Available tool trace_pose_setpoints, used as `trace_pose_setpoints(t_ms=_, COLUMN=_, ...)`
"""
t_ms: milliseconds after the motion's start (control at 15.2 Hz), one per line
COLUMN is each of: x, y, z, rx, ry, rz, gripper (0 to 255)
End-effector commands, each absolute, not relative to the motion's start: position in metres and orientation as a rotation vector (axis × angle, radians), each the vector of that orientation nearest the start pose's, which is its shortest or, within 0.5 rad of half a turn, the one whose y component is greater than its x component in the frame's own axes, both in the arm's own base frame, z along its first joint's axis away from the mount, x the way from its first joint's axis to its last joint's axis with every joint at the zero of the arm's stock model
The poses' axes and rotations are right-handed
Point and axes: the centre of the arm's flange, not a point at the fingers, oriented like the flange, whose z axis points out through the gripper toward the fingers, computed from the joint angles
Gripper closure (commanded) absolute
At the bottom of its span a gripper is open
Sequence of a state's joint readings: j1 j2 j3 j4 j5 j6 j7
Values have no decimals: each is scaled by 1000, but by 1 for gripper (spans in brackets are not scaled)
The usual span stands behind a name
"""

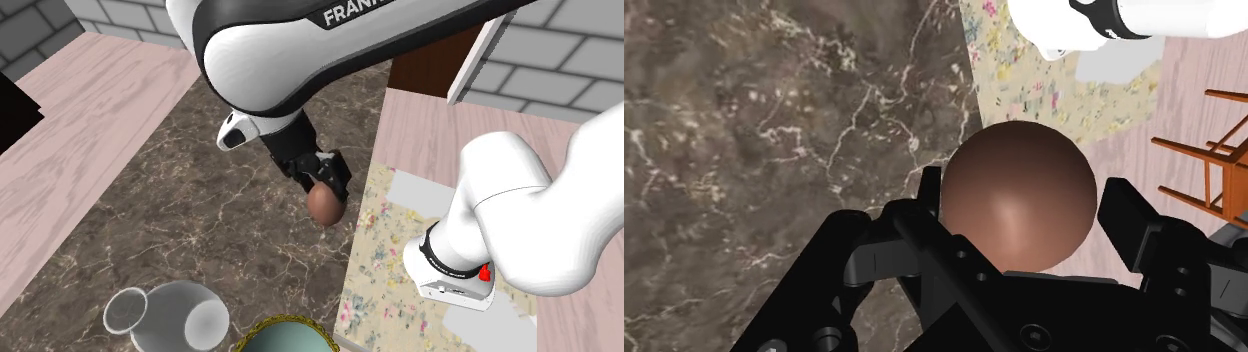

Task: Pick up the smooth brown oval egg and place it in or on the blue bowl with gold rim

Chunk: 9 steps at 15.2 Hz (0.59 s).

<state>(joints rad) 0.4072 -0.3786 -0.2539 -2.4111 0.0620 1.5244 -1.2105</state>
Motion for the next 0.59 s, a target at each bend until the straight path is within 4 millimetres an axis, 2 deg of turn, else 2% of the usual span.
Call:
trace_pose_setpoints(t_ms=0, x=362, y=61, z=430, rx=-2075, ry=-1734, rz=521, gripper=255)
trace_pose_setpoints(t_ms=528, x=362, y=61, z=473, rx=-2075, ry=-1734, rz=521, gripper=255)
